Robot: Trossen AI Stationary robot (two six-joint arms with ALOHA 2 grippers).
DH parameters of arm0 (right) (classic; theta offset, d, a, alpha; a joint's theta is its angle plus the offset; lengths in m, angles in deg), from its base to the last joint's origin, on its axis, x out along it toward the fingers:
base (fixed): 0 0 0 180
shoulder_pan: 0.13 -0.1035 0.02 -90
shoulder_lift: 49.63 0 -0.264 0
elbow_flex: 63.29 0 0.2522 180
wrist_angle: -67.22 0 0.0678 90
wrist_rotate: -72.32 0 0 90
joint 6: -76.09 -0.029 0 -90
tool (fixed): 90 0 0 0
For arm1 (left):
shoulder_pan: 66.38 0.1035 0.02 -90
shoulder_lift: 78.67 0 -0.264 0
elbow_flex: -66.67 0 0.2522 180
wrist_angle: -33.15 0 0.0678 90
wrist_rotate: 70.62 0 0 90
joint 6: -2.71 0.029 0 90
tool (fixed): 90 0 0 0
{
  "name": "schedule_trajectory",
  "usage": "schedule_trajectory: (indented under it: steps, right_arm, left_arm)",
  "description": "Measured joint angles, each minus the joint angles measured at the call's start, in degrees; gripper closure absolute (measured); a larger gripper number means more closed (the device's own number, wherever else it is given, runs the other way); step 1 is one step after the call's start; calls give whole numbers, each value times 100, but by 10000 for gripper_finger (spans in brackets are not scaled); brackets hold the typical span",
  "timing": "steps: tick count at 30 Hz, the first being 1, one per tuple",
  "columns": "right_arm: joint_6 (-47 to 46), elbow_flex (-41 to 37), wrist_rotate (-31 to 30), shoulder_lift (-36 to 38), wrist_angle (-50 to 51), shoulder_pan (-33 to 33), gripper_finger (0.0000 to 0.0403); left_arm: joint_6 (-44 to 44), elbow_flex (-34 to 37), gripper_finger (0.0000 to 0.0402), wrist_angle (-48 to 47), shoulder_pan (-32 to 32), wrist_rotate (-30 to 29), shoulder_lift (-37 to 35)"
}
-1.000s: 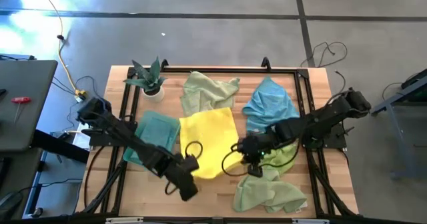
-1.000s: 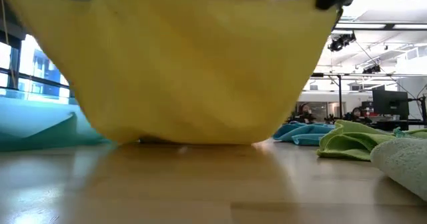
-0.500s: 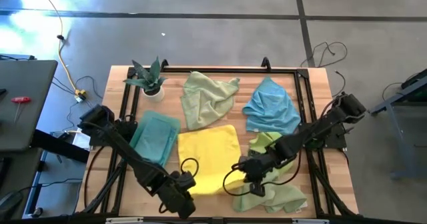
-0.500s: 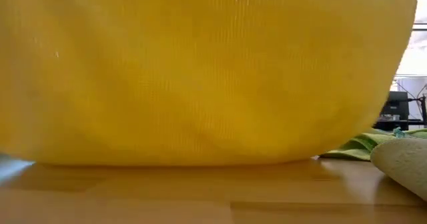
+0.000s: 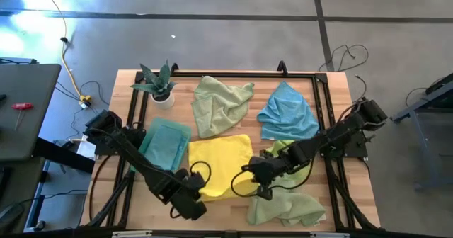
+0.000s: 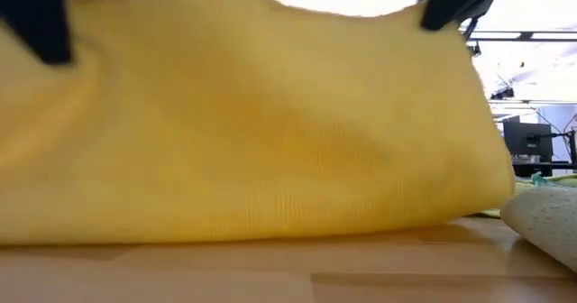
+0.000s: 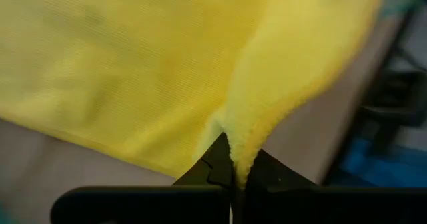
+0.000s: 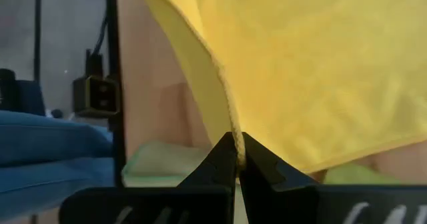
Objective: Fold microfiber towels
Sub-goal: Fold the yellow microfiber towel
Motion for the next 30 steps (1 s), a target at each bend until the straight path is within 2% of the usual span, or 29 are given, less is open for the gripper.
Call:
schedule_trajectory:
  steps: [14, 20, 30]
  right_arm:
    - [966, 0, -249, 0, 670, 1136, 403]
    - [1270, 0, -245, -43, 715, 1629, 403]
    - [1826, 2, -144, -634, 714, 2178, 403]
  left_arm:
    - [1413, 2, 401, -1258, 835, -200, 0]
    - [2490, 2, 401, -1366, 1331, -228, 0]
    - [3147, 2, 401, -1782, 1915, -81, 0]
